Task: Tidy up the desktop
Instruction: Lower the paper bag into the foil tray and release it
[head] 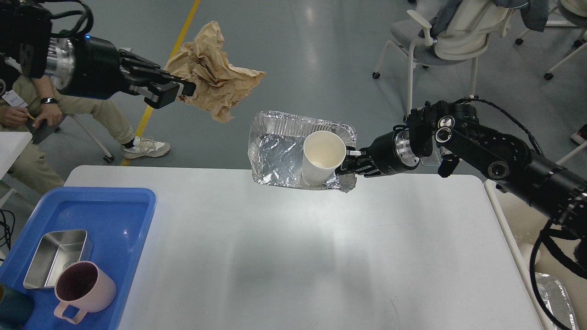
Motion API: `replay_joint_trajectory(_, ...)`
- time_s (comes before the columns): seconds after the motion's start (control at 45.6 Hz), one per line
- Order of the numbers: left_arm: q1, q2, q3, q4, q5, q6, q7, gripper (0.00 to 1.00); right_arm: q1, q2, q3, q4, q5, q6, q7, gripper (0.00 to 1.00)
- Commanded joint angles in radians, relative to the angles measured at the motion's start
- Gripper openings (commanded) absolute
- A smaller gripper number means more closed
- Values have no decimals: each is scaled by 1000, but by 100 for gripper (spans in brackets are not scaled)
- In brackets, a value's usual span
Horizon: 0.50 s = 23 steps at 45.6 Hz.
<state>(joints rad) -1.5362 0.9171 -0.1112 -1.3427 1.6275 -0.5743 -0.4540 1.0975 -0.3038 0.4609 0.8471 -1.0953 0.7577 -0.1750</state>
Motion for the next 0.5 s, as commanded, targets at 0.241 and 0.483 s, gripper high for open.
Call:
replay_joint_trajectory(0.241,-12,-256,5,108,132,-9,5,6,2,-8,2,4,0,0,0,0)
replay_joint_trajectory(0.483,-10,-350,30,178,153,-15,8,7,8,-8,4,6,2,0,0,0)
